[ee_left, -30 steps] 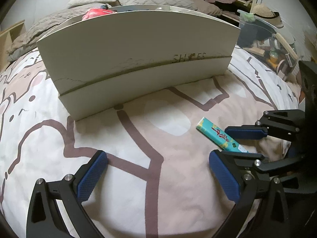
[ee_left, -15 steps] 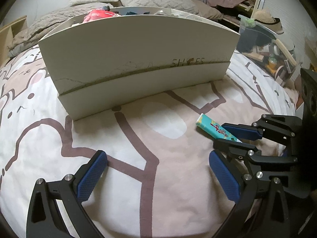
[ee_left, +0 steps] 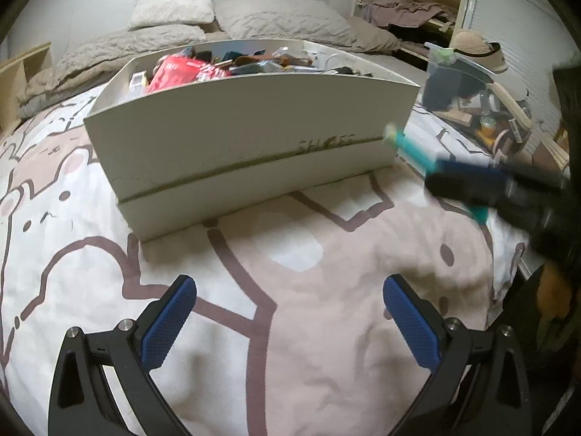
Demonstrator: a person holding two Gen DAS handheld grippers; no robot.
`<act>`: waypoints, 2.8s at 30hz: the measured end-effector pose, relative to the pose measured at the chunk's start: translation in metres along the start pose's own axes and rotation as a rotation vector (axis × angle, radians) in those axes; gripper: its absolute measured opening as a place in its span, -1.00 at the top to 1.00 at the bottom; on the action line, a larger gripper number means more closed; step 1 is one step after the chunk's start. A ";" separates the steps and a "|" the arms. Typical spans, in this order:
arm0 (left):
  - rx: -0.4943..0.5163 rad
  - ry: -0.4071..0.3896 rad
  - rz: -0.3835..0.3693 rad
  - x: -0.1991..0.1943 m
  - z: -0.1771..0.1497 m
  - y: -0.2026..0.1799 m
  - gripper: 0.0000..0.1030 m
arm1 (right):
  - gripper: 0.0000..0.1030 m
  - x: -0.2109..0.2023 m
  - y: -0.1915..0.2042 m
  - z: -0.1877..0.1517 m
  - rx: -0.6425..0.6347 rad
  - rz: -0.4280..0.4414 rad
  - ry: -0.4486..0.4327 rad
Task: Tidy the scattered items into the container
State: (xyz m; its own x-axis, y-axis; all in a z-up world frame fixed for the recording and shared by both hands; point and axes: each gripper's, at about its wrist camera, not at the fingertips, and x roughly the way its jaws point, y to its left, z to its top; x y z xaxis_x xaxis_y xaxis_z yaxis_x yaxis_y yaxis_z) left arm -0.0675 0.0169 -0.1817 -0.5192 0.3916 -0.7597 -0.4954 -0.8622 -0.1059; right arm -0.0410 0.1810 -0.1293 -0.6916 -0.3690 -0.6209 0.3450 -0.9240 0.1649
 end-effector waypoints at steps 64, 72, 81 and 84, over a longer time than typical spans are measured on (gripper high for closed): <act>-0.152 -0.303 0.112 -0.070 0.122 0.056 -1.00 | -1.00 0.102 -0.052 0.122 -0.535 -0.083 0.308; -0.161 -0.320 0.112 -0.078 0.122 0.049 -1.00 | -1.00 0.058 -0.055 0.129 -0.312 -0.094 0.055; -0.174 -0.343 0.115 -0.091 0.117 0.036 -1.00 | -1.00 0.012 -0.041 0.106 -0.236 -0.132 -0.076; -0.169 -0.338 0.116 -0.093 0.115 0.028 -1.00 | -1.00 -0.003 -0.038 0.102 -0.199 -0.127 -0.106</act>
State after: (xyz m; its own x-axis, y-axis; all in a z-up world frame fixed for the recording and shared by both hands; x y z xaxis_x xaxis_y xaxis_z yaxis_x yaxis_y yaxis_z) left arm -0.1129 -0.0067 -0.0398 -0.7793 0.3477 -0.5214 -0.3129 -0.9367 -0.1570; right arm -0.1168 0.2069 -0.0554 -0.7965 -0.2690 -0.5415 0.3614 -0.9298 -0.0698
